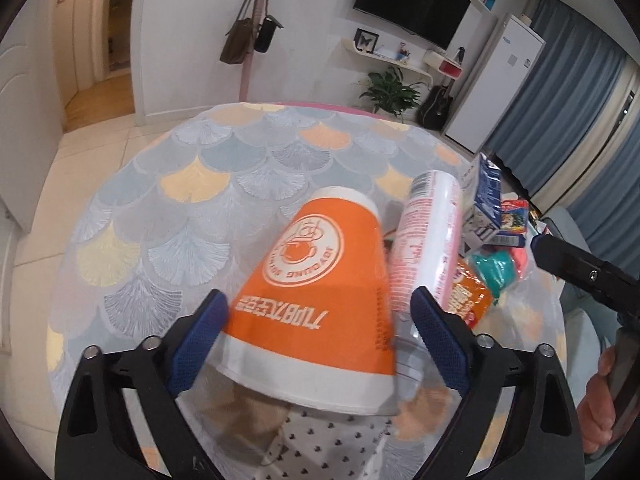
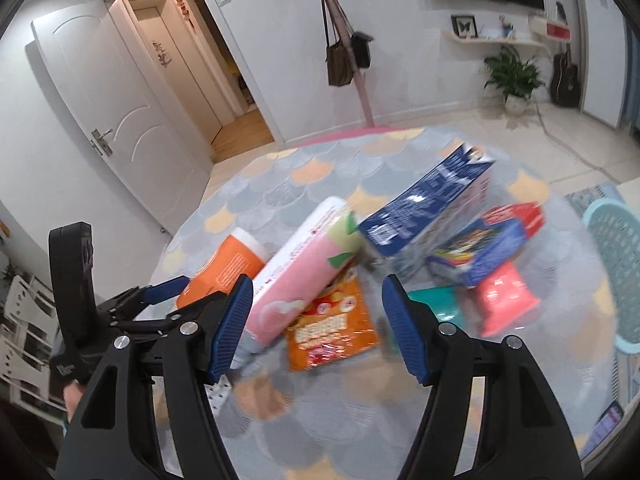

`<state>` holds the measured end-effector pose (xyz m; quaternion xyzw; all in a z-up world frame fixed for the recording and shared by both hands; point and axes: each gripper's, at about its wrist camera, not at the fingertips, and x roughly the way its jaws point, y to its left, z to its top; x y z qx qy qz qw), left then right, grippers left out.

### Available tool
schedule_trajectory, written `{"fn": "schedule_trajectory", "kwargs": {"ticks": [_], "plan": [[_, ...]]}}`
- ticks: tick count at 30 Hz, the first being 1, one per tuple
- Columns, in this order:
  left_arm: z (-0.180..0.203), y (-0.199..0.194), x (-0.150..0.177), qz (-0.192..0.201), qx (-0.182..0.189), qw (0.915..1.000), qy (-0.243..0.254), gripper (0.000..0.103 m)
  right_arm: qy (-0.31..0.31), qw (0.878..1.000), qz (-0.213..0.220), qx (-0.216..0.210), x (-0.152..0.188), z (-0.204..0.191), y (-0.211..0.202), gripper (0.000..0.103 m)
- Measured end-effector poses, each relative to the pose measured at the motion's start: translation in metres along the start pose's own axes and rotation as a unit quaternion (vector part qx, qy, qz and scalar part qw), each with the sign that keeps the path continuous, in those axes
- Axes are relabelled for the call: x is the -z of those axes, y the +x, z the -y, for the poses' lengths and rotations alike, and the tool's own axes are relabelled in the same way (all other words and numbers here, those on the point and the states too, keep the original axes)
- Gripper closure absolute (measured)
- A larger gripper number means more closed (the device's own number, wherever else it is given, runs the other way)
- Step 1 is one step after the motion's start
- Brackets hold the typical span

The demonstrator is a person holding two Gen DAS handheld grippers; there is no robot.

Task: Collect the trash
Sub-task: 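Grasp the orange paper cup with the left tool while the right tool grasps the pink tube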

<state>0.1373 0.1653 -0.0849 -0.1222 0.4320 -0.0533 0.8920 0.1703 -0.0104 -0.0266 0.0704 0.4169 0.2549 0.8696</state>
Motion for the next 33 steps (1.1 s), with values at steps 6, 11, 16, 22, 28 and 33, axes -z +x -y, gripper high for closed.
{"fn": "schedule_trajectory", "kwargs": {"ticks": [6, 11, 16, 22, 28, 33], "plan": [[-0.02, -0.009, 0.005, 0.018, 0.033, 0.9989, -0.028, 0.027, 0.03, 0.999, -0.036, -0.02, -0.002, -0.01, 0.03, 0.04], [-0.029, -0.022, 0.007, 0.027, 0.04, 0.9982, -0.034, 0.034, 0.066, 0.995, -0.068, -0.032, -0.004, -0.013, 0.056, 0.04], [-0.036, -0.03, 0.012, 0.025, 0.02, 0.9991, -0.027, 0.034, 0.114, 0.988, -0.099, -0.043, -0.006, -0.008, 0.082, 0.039], [-0.039, -0.02, 0.013, 0.01, 0.01, 0.9994, -0.03, 0.021, 0.116, 0.987, -0.109, -0.04, -0.008, -0.015, 0.1, 0.046], [-0.035, -0.003, 0.014, -0.006, -0.02, 0.9995, -0.024, 0.019, 0.091, 0.99, -0.097, -0.047, -0.005, -0.015, 0.09, 0.05], [-0.03, -0.013, 0.011, 0.016, -0.023, 0.9992, -0.027, 0.029, 0.058, 0.994, -0.076, -0.048, -0.009, -0.02, 0.069, 0.053]]}}
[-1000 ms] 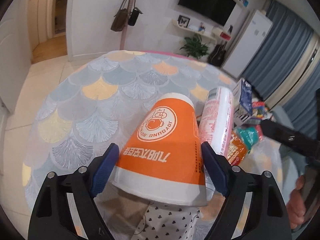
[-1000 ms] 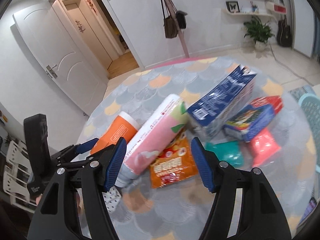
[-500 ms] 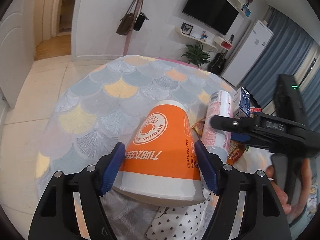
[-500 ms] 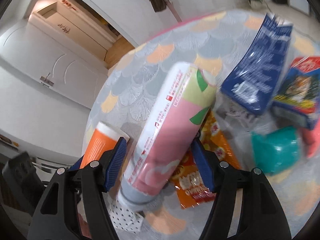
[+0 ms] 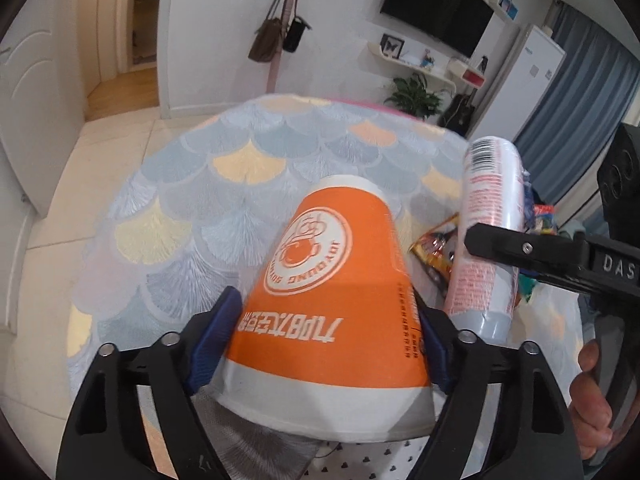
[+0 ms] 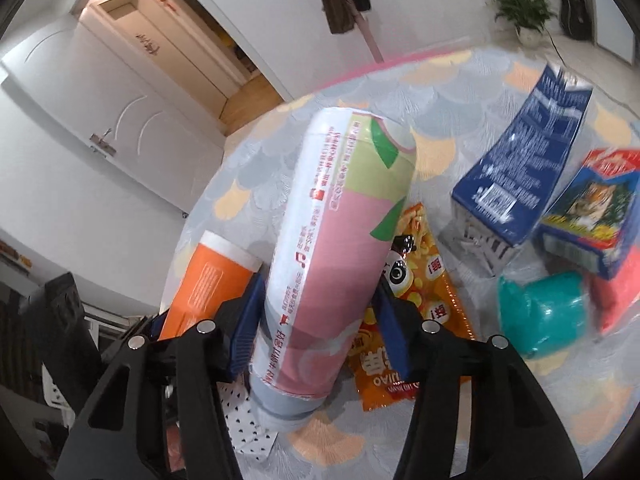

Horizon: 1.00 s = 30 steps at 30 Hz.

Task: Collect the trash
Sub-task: 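Grasp the orange paper cup with the left tool while the right tool grasps the pink tube, then carry cup and tube over the blue basket and open both tools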

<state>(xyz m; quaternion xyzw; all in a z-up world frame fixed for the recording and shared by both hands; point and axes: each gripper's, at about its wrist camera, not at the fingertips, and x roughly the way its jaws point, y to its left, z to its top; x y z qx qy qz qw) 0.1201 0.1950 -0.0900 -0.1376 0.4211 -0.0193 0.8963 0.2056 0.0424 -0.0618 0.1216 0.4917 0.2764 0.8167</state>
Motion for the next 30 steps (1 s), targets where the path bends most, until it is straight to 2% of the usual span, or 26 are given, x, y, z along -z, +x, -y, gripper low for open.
{"fn": "schedule_trajectory", "kwargs": {"ticks": [2, 4, 6, 11, 19, 24, 30], "plan": [[0.0, -0.008, -0.002, 0.012, 0.014, 0.9998, -0.008, 0.034, -0.013, 1.0, 0.014, 0.003, 0.001, -0.002, -0.012, 0.054], [0.003, -0.016, -0.006, 0.022, 0.011, 0.9997, -0.005, 0.043, -0.024, 0.999, 0.028, -0.002, 0.001, -0.006, -0.024, 0.055], [0.005, -0.02, -0.009, 0.026, 0.017, 0.9995, -0.006, 0.046, -0.031, 0.999, 0.041, -0.009, 0.001, -0.008, -0.037, 0.056], [0.01, -0.034, -0.011, 0.041, 0.019, 0.9989, -0.012, 0.047, -0.058, 0.995, 0.076, -0.005, 0.004, -0.015, -0.067, 0.058], [0.023, -0.074, -0.018, 0.1, 0.085, 0.9912, -0.021, 0.047, -0.062, 0.99, 0.128, -0.005, 0.011, -0.006, -0.116, 0.058], [0.063, -0.088, -0.028, 0.124, 0.114, 0.9857, 0.004, 0.047, -0.031, 0.983, 0.182, 0.02, 0.016, 0.024, -0.156, 0.058], [0.134, -0.082, -0.046, 0.133, 0.159, 0.977, 0.049, 0.047, 0.013, 0.972, 0.233, 0.038, 0.016, 0.072, -0.204, 0.058]]}}
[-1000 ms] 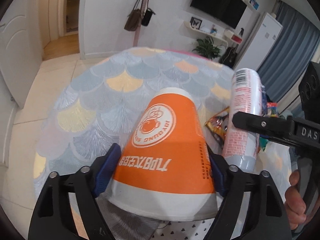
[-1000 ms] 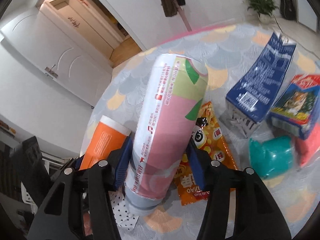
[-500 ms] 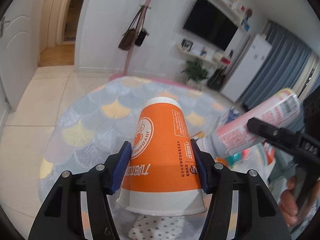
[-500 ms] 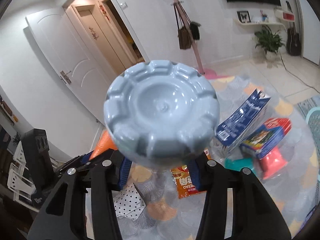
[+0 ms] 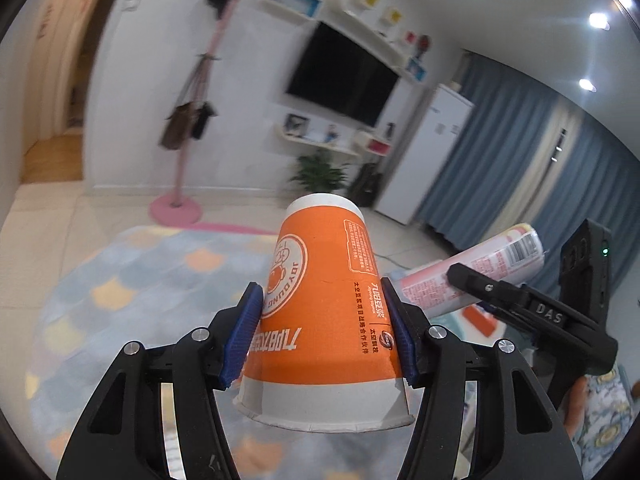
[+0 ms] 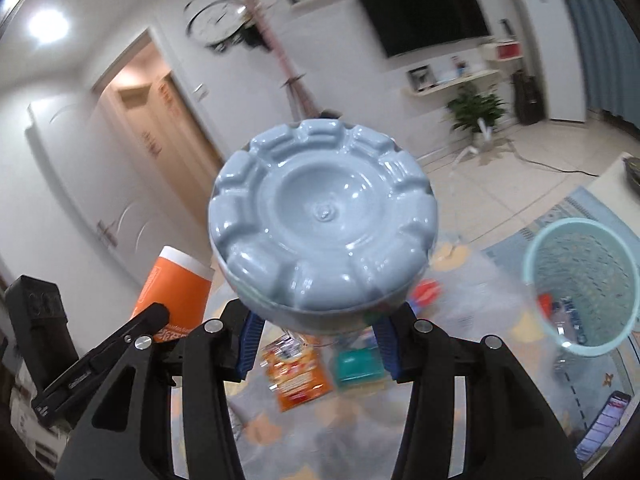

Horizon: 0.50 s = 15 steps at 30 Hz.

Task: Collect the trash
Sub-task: 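Carry cup and tube over the blue basket and open both tools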

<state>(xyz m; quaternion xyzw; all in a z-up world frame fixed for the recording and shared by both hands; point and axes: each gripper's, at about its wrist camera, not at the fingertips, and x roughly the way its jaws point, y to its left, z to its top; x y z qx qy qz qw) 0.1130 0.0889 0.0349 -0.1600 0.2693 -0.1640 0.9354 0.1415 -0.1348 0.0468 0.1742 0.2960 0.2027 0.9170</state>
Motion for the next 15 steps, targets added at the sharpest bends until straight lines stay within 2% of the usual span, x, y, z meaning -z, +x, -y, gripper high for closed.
{"fn": "schedule_trajectory", "kwargs": {"ticks": [6, 10, 15], "plan": [[0.067, 0.055, -0.008, -0.023, 0.044, 0.9983, 0.031, 0.047, 0.047, 0.996, 0.05, 0.063, -0.017, 0.08, -0.035, 0.058], [0.114, 0.105, -0.007, -0.047, 0.076, 0.995, 0.045, 0.047, 0.076, 0.988, 0.066, 0.114, -0.022, 0.134, -0.046, 0.058], [0.159, 0.162, 0.009, -0.077, 0.106, 0.9896, 0.059, 0.046, 0.113, 0.976, 0.072, 0.169, -0.013, 0.199, -0.054, 0.058]]}}
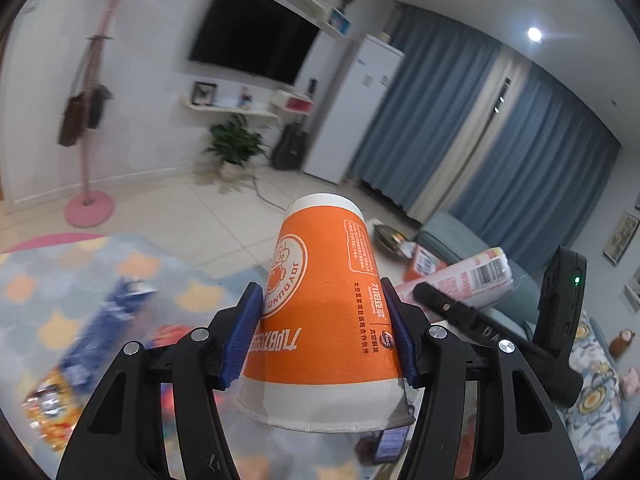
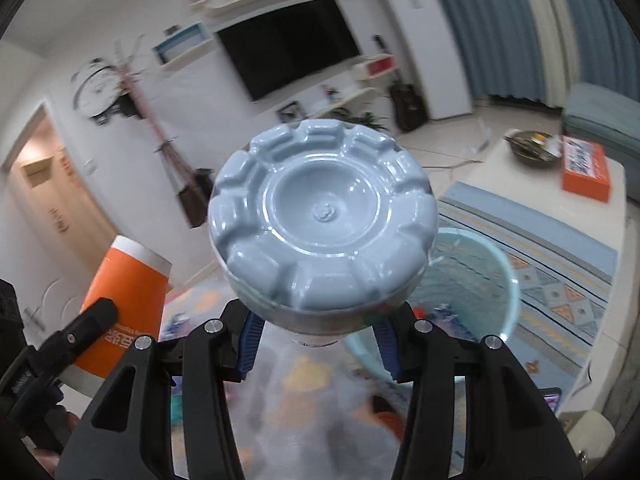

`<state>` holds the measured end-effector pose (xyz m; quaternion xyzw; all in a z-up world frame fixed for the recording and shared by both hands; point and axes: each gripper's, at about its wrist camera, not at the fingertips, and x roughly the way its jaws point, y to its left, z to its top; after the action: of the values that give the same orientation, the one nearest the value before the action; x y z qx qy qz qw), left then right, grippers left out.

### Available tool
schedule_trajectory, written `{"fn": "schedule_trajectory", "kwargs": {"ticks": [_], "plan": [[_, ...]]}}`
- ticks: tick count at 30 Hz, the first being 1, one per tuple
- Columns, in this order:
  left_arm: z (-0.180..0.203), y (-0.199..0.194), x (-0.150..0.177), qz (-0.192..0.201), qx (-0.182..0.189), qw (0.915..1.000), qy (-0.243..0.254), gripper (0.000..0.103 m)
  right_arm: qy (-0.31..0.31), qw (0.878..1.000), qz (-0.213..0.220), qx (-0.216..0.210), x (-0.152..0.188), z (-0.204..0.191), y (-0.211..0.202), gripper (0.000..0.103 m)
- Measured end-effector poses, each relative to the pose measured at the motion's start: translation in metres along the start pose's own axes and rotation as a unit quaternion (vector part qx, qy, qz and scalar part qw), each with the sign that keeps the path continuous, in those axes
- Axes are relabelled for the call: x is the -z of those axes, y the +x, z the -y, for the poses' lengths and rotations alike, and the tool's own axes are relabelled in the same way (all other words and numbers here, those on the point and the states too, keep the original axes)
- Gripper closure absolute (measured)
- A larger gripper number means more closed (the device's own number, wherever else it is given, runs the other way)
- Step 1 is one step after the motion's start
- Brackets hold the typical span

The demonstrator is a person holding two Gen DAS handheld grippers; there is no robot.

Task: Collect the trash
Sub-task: 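Carry cup and tube over the blue basket and open both tools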

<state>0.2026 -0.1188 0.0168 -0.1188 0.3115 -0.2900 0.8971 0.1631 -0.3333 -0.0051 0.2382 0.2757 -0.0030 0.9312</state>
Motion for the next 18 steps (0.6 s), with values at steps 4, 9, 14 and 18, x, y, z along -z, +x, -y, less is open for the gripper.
{"fn": "schedule_trajectory", "kwargs": {"ticks": [4, 9, 14, 18], "plan": [[0.015, 0.053, 0.006, -0.026, 0.018, 0.9995, -0.001, 0.046, 0.023, 0.999, -0.001, 0.038, -0.002, 0.036, 0.025, 0.058], [0.023, 0.115, 0.015, -0.06, 0.033, 0.9976, -0.007, 0.046, 0.048, 0.996, -0.033, 0.074, 0.006, 0.078, 0.056, 0.058], [0.023, 0.159, 0.017, -0.084, 0.04, 0.9955, -0.016, 0.046, 0.046, 0.989, -0.089, 0.105, 0.014, 0.1, 0.084, 0.057], [0.021, 0.185, 0.019, -0.096, 0.042, 0.9942, -0.025, 0.045, 0.057, 0.984, -0.132, 0.107, 0.015, 0.112, 0.108, 0.055]]}}
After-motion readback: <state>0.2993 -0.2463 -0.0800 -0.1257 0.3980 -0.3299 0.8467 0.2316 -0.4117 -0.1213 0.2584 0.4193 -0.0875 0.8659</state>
